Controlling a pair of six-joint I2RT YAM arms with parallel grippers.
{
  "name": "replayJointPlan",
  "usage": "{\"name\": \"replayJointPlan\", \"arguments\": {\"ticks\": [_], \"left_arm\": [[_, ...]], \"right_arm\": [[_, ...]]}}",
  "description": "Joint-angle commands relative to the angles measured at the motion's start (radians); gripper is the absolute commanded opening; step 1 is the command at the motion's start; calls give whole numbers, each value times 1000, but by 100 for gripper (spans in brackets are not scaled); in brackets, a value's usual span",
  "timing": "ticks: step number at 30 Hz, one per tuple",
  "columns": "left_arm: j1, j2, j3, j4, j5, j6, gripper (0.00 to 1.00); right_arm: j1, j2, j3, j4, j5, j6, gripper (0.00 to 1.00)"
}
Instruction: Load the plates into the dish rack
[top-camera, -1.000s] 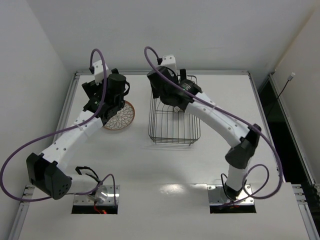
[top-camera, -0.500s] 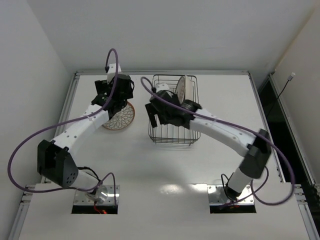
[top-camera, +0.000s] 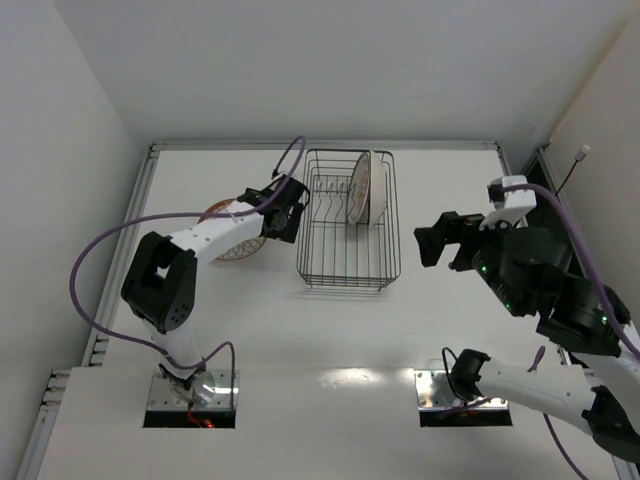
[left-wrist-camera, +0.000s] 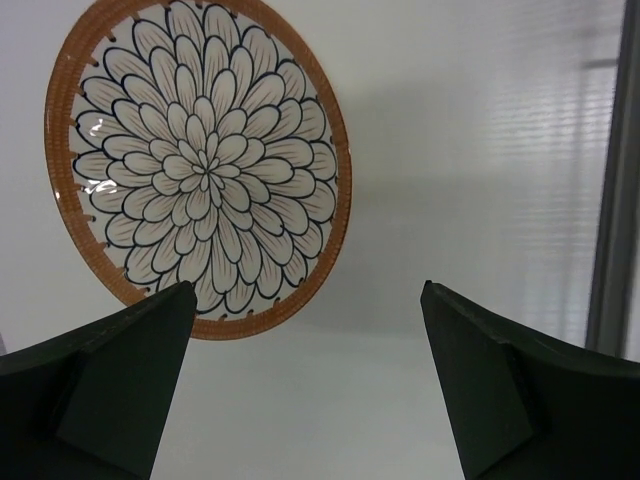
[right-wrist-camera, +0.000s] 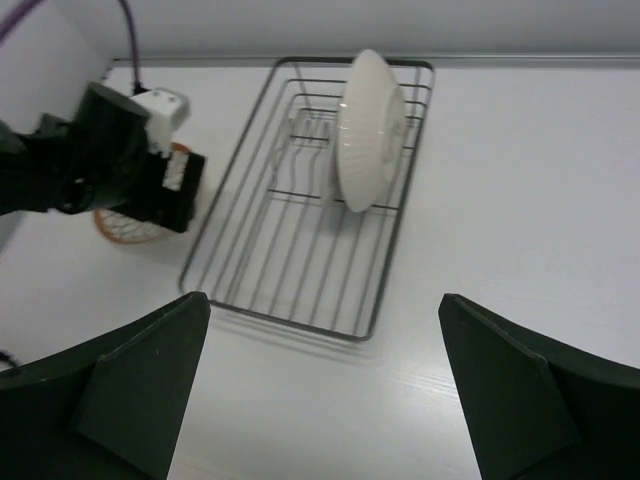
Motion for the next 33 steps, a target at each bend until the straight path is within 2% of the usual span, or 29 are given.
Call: {"name": "replayJointPlan", "arguments": {"ticks": [1, 9, 15, 21, 23, 25, 29, 33], "left_arm": [[-2, 37, 10, -38, -60, 27, 94], [-11, 165, 27, -27, -107, 27, 92], [0, 261, 70, -18, -123, 18, 92], [33, 336, 102, -18, -123, 18, 89], [44, 364, 123, -18, -123, 18, 85], [56, 376, 136, -27, -133, 18, 74], [95, 395, 156, -27, -100, 18, 62], [133, 425, 165, -42, -90, 18, 57]], "right_arm": [[-1, -6, -126, -89, 148, -1, 99], [-1, -132, -399, -49, 254, 51, 97], [-1, -167, -453, -17, 280, 40, 97], [-1, -126, -472, -5, 291, 40, 99], [-1, -126, -472, -5, 291, 40, 99], [-1, -126, -472, -5, 291, 40, 99], [-1, -126, -472, 5, 281, 40, 99], [-1, -116, -472, 5, 281, 40, 99]]}}
